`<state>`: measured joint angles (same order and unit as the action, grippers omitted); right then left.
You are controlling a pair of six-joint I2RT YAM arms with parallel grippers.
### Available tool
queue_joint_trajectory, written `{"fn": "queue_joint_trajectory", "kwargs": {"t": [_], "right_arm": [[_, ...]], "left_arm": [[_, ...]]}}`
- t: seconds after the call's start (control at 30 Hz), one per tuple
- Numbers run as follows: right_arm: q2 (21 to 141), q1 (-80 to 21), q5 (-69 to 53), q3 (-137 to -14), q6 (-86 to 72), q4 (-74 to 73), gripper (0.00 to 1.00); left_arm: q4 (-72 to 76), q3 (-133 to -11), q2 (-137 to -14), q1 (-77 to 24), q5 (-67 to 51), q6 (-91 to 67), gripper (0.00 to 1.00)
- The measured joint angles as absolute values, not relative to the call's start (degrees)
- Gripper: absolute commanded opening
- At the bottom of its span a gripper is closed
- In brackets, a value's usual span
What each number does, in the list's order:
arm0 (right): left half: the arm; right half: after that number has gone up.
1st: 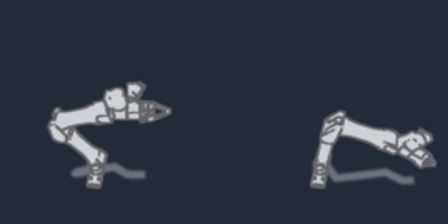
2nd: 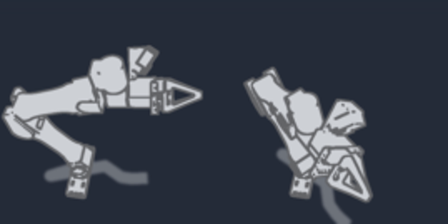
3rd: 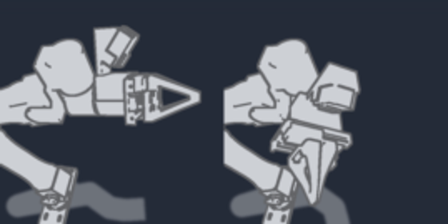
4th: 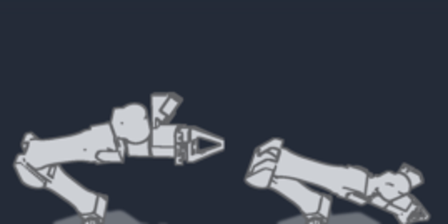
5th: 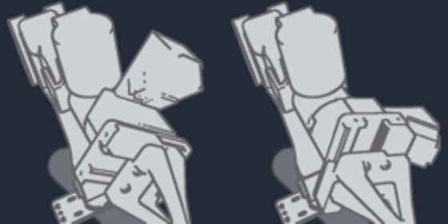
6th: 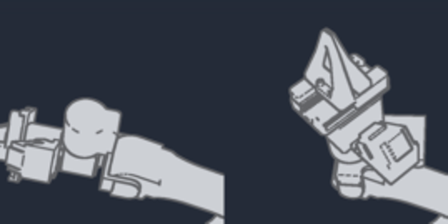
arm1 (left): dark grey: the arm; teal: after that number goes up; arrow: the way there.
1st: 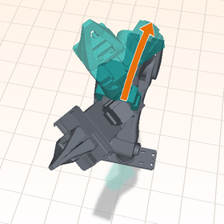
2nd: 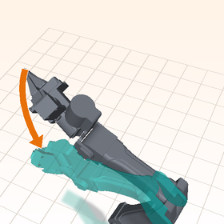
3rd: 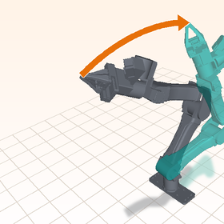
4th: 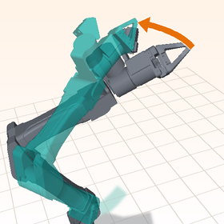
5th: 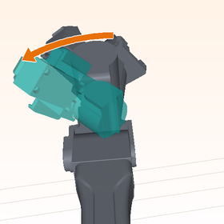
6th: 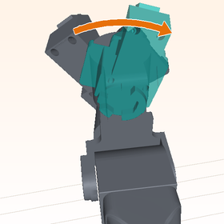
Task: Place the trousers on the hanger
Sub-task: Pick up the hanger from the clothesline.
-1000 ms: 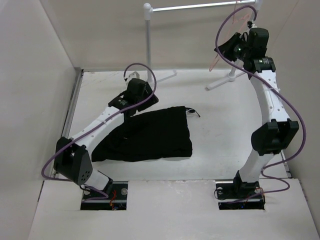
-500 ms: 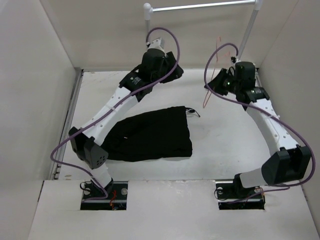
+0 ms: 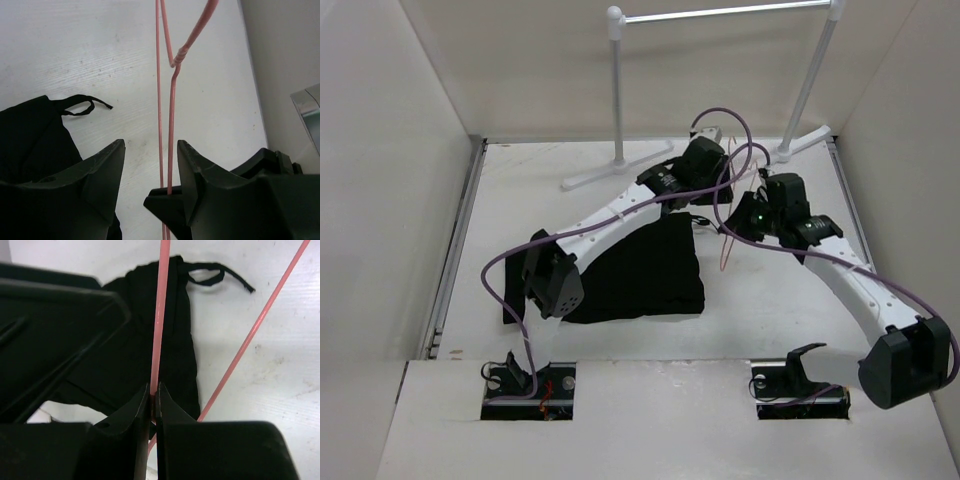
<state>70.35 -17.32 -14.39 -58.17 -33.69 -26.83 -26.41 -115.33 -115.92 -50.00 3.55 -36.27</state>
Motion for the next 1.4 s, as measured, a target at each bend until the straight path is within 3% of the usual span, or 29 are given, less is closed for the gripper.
{"fn": "queue_joint_trajectory", "kwargs": {"t": [0.57,0.87,1.0,1.13,1.27,1.4], "right_arm": [[67.42,-19.33,-14.72,-54.37,-36.82,-27.09,0.09],[64.95,-19.31,-16.05,-53.41,-39.05,-27.92,0.09],[63.31,-18.7,-16.64,-53.34,-40.23,-27.94,0.09],[61.67,-17.5,-17.67,-52.29,-40.91,-28.51,0.08],[61.28,-16.82,-18.96,-51.42,-41.21,-29.78,0.07],[60.66,-16.75,-20.03,-51.18,-41.23,-29.71,0.06]], "left_arm": [[-19.64,-116.05,-120.2,-50.48,4.84,-38.17,0.32],[-17.1,-115.96,-121.71,-50.52,3.73,-40.34,0.07],[-15.59,-115.18,-121.69,-50.76,3.46,-41.39,0.03],[-12.69,-111.83,-121.08,-51.0,3.16,-43.29,0.03],[-11.31,-109.25,-120.9,-51.44,2.81,-44.4,0.19],[-11.16,-107.63,-120.9,-51.66,2.68,-44.99,0.25]]}}
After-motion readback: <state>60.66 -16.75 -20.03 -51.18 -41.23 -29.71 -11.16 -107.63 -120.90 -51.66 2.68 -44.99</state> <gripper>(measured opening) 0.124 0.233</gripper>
